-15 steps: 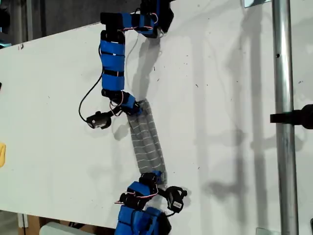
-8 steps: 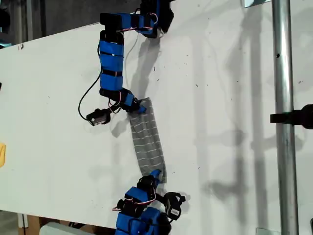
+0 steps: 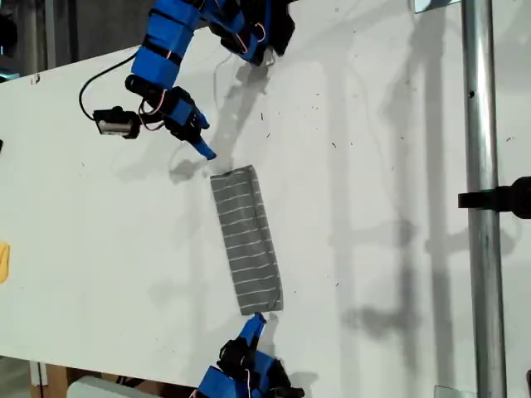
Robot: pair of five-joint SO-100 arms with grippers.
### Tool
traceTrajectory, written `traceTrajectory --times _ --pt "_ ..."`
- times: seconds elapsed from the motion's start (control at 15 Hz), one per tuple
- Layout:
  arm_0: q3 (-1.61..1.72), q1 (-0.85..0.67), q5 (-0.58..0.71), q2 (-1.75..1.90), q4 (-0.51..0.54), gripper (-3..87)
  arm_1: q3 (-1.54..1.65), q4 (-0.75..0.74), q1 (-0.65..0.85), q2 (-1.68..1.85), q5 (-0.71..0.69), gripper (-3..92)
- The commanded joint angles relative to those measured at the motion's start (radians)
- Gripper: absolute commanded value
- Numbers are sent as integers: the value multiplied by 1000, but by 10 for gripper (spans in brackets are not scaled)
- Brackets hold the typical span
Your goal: Grasp corners of a towel and fold twice.
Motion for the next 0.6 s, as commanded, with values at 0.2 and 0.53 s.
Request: traceTrajectory --times 0.2,0.53 --pt "206 206 3 190 -202 -22 373 206 -206 672 514 356" --pt "316 328 -41 190 -172 -23 518 -101 -195 543 465 417"
